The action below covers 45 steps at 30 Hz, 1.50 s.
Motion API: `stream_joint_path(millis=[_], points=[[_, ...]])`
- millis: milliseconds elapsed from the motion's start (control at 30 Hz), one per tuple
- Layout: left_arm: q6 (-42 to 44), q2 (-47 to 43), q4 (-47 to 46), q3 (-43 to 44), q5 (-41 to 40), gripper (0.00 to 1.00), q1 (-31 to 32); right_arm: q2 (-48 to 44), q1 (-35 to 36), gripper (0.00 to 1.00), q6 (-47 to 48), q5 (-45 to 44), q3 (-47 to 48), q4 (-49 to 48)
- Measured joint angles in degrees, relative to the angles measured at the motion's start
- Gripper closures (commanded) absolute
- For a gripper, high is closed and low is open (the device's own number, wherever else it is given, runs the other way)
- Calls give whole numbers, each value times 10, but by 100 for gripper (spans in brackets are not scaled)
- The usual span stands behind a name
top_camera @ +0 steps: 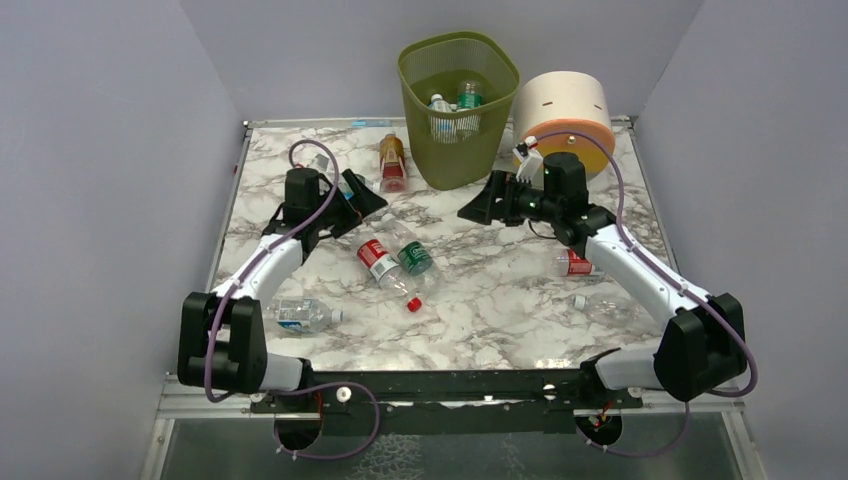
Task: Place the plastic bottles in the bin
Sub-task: Pick up the plastic bottle at the center of the board.
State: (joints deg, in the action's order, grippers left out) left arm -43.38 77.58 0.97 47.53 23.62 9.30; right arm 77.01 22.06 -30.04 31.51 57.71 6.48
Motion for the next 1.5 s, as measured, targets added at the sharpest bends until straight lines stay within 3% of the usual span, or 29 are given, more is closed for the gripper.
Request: stream_joint_path(millis=[300, 633, 1067, 1500], points=[[-61, 60, -47, -16, 35, 1, -109, -27, 0, 1, 1, 6, -33, -6], [-81, 38, -47, -34, 17, 1, -120, -17, 4, 1, 1, 23, -35, -23], [-134, 87, -42, -32, -54, 1, -135, -17, 5, 1, 2, 25, -56, -26], [-199, 121, -9, 26, -128, 1, -135, -18, 5, 2, 1, 29, -70, -42]])
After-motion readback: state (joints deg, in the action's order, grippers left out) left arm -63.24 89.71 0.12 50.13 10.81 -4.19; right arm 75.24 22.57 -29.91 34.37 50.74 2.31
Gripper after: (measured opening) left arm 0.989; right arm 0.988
